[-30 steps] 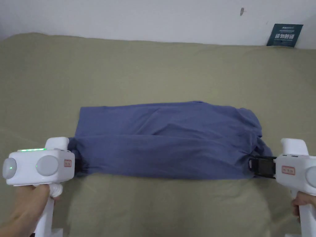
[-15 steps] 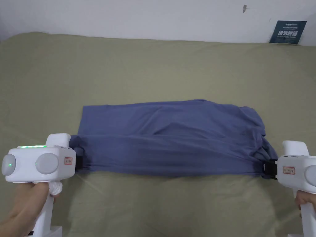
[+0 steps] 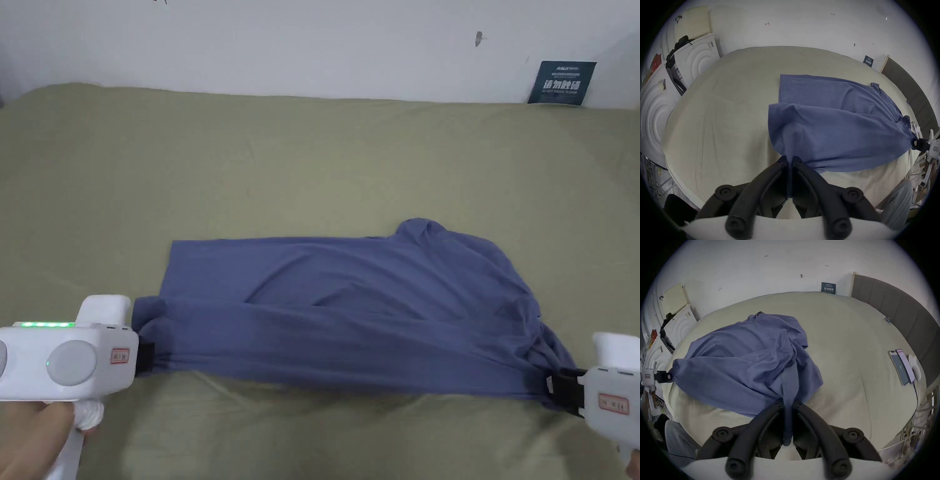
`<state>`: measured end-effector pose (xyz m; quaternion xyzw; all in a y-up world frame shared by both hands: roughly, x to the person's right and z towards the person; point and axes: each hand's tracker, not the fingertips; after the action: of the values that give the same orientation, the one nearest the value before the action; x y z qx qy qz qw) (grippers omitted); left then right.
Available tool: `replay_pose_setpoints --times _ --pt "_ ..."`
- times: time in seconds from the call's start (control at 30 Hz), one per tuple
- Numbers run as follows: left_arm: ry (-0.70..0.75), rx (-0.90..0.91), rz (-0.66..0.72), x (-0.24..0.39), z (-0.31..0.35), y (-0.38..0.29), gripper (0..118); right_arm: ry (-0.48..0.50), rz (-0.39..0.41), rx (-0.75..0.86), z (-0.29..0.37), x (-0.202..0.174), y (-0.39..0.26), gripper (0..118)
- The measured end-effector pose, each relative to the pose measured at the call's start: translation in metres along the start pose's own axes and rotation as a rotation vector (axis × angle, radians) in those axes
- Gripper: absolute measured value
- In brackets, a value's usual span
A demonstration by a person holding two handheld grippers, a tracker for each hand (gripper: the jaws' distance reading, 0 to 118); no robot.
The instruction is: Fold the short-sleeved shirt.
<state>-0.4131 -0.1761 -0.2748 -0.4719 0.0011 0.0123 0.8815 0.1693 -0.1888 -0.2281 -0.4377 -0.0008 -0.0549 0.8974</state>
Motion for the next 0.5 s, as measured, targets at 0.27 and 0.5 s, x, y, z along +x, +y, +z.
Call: replay_pose_setpoints --times 0.27,0.5 --pt "-0.007 -0.007 -0.008 -0.008 0.002 -0.014 6 0.004 -0.025 0.001 0.002 -0.003 -0.017 9" --pt "-0.051 0.014 0.022 -0.016 -0.002 -0.008 118 -0.008 -0.028 0.032 0.005 -0.005 -0.002 115"
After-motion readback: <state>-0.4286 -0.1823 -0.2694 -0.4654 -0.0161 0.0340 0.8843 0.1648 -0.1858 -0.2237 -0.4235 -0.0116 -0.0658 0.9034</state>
